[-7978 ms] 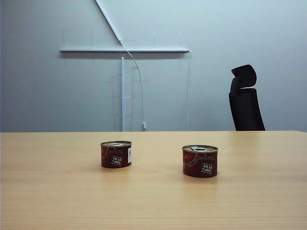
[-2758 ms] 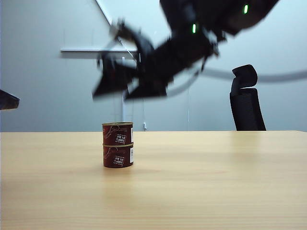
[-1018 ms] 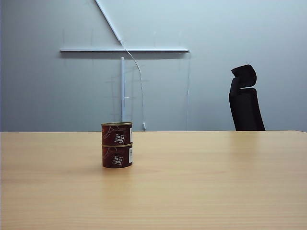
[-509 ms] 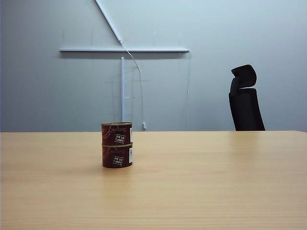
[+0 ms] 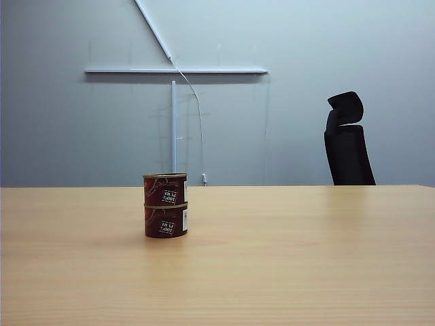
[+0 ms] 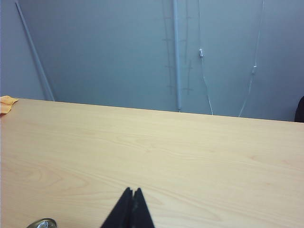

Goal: Stack a can of tomatoes on the right onto the can of tomatoes on the left.

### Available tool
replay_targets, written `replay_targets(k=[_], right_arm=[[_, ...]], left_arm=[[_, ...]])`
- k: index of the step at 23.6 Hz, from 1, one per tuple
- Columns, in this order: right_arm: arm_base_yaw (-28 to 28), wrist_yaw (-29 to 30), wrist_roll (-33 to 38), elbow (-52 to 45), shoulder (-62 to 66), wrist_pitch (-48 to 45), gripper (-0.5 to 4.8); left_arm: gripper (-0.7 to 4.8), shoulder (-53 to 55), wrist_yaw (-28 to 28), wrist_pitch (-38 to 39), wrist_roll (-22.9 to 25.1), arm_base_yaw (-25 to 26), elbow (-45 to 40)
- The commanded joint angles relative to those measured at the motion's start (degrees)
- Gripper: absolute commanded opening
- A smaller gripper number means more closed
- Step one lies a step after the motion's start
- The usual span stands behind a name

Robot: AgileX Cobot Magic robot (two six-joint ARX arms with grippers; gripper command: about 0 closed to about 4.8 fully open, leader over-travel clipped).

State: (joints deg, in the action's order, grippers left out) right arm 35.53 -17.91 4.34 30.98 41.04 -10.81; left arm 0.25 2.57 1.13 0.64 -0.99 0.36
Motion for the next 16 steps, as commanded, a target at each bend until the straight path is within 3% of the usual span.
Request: replay_targets(k=[1,5,8,9,12,16], right_arm=[[0.04,-0.11,0.17,0.33,-0.15,-0.94,-0.09],[-1.18,-0.50,-3.19,0.11,-5.29,3.48,-0.09],[-4.20,4.09,-4.85,-2.25,-9.18,3.65,-0.08],[-6.88,7.30,-5.95,-4.96,-11.41,2.84,-0.08],[-12.04,9.33,-5.60,-13.07,-16.04,-0.33,-0.08],[-18.80,15.41,0.13,-23.71,-25.18,-2.82,-0.08]], left_arm=[[-0.02,0.09,-0.22,-0.74,0.42,-0.04,0.15],[-0.02,0.09,-0.22,-0.74,0.42,-0.04,0.15],[-0.02,0.09,-0.22,-0.52,0.42,-0.04,0.15],[-0.02,0.09,-0.22,-0.44,0.42,-0.09,0.15],[-0.02,0.09,-0.22,-0.35,0.42,-0.11,0.15],[-0.02,0.09,-0.22,-0.35,0.42,-0.11,0.15]])
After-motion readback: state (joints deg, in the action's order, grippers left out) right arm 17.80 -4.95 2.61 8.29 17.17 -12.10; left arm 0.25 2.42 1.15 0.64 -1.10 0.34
